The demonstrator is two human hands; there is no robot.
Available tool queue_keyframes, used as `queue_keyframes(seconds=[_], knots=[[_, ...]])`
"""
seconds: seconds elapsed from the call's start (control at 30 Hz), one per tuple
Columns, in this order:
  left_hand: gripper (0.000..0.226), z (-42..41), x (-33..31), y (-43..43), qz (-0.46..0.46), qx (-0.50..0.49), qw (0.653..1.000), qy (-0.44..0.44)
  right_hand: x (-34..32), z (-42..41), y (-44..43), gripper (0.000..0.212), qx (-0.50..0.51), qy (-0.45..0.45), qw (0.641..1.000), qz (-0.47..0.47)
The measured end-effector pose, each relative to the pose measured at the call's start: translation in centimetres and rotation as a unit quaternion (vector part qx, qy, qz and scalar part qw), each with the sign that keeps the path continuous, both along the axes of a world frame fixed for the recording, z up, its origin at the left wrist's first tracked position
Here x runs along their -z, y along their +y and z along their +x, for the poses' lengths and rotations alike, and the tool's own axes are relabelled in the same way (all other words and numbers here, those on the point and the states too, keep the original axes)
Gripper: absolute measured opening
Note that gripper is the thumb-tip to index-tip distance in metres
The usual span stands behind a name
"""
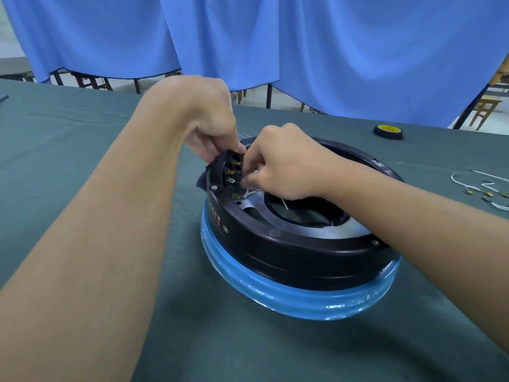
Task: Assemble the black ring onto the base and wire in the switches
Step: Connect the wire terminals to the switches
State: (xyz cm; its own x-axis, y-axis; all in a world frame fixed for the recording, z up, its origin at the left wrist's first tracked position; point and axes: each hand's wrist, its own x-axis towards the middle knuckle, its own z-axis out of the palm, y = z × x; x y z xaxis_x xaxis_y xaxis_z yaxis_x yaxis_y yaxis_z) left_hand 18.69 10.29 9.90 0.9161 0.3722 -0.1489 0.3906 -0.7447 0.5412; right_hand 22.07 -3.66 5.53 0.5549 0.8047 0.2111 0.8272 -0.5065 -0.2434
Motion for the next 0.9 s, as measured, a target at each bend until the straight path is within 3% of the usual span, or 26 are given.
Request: queue_keyframes(seconds=[0.9], knots=[[0.021,0.07,-0.02,0.38,-0.004,0.010,1.000,0.001,-0.19,0.08,-0.23,0.015,0.009,0.015,1.000,0.011]])
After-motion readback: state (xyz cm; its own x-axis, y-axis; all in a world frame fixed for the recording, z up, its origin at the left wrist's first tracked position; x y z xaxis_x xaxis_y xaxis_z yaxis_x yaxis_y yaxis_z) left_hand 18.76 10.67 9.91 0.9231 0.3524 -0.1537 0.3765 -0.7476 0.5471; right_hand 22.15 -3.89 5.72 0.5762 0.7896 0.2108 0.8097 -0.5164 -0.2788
